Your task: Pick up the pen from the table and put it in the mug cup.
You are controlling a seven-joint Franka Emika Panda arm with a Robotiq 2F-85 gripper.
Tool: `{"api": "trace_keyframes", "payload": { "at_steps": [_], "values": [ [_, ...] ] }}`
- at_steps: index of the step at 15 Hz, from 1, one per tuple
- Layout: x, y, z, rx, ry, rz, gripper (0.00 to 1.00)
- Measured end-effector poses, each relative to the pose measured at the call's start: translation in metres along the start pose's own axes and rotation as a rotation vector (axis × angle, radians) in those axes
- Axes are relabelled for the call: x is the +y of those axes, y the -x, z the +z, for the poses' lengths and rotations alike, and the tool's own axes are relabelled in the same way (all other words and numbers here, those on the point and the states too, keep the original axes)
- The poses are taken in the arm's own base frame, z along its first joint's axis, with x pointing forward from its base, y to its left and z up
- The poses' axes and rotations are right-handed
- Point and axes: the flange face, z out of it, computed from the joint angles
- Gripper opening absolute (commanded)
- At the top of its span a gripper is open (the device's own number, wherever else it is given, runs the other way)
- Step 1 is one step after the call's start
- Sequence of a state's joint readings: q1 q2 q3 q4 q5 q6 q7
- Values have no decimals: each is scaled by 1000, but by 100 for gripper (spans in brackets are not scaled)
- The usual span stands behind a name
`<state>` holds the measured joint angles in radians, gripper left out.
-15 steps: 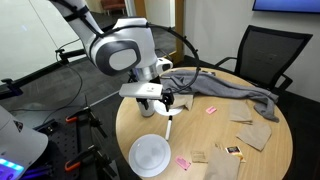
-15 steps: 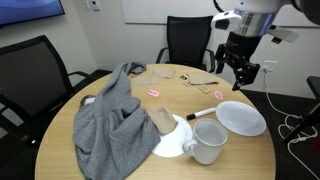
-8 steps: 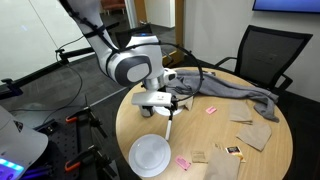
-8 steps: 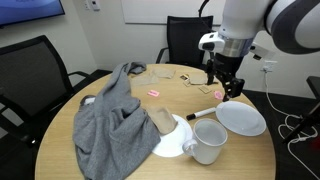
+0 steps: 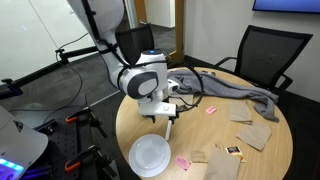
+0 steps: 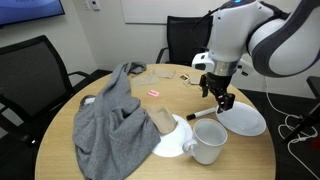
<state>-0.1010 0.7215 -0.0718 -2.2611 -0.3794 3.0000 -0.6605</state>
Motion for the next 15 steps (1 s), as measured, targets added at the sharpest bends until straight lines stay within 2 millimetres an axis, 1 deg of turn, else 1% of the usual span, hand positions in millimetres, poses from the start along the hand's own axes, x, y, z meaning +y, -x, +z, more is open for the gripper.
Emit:
{"api": "trace_keyframes", "payload": {
  "at_steps": [5,11,12,13,14,15],
  "values": [
    [3,-5,22,6,-18,3,100],
    [5,-8,41,5,-33,6,100],
    [5,-8,44,5,-34,7,83],
    [6,-8,46,5,-35,8,72],
    [7,-8,48,6,-35,9,66],
    [8,-9,49,6,-35,10,56]
  ]
}}
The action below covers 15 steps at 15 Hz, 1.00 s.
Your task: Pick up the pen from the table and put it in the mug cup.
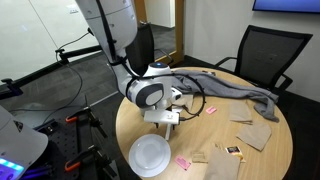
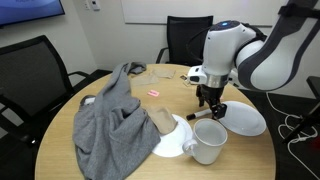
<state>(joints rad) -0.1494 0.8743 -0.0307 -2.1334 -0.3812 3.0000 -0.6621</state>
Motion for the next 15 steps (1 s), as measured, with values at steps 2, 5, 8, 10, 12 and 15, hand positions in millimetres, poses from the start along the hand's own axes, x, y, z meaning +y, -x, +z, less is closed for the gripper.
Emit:
{"api": "trace_keyframes", "payload": {
  "at_steps": [2,5,8,10,12,15],
  "values": [
    [1,-2,3,3,0,0,41],
    [3,-6,6,10,-1,0,19],
    [5,-9,8,17,0,1,0],
    [6,-11,8,20,2,0,5],
    [7,-12,7,22,5,0,5],
    [9,-16,3,31,9,4,5]
  ]
}}
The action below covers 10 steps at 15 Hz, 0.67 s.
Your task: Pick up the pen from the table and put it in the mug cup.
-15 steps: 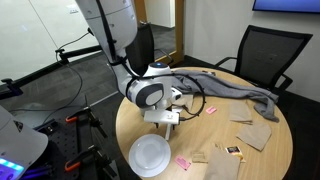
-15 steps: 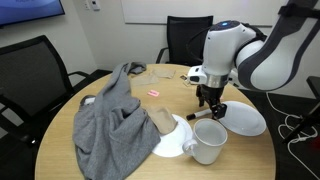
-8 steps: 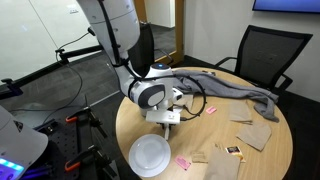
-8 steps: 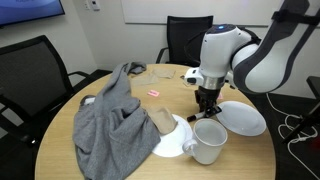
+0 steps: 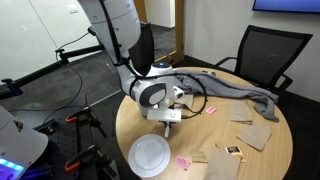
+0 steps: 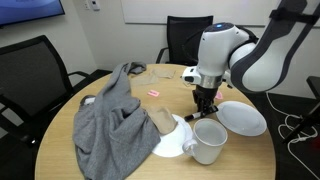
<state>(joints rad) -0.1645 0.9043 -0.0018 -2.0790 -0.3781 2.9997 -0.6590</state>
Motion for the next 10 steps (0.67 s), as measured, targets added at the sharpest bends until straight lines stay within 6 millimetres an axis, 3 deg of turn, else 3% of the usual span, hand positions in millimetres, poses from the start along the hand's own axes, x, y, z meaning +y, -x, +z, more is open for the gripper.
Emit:
{"api": "trace_keyframes", "payload": {
  "at_steps": [10],
  "values": [
    [17,-21,-80,89,68,141,5]
  ]
}}
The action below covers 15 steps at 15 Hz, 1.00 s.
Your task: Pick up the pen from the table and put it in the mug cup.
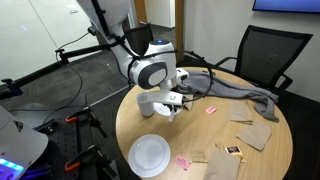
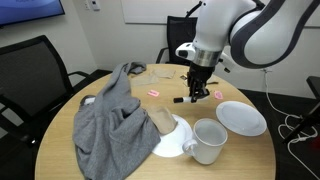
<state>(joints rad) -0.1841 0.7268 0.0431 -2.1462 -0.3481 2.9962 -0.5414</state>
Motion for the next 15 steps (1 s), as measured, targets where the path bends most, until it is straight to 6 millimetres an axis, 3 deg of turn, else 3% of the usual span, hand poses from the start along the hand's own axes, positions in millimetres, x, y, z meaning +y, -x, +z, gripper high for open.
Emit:
{"api": "trace_keyframes", "payload": {
  "at_steps": [12,13,15],
  "values": [
    [-14,-31,-99,34,69,48,5],
    [-15,-34,-105,34,73,44,20],
    [-15,-35,-108,35,76,42,20]
  ]
}}
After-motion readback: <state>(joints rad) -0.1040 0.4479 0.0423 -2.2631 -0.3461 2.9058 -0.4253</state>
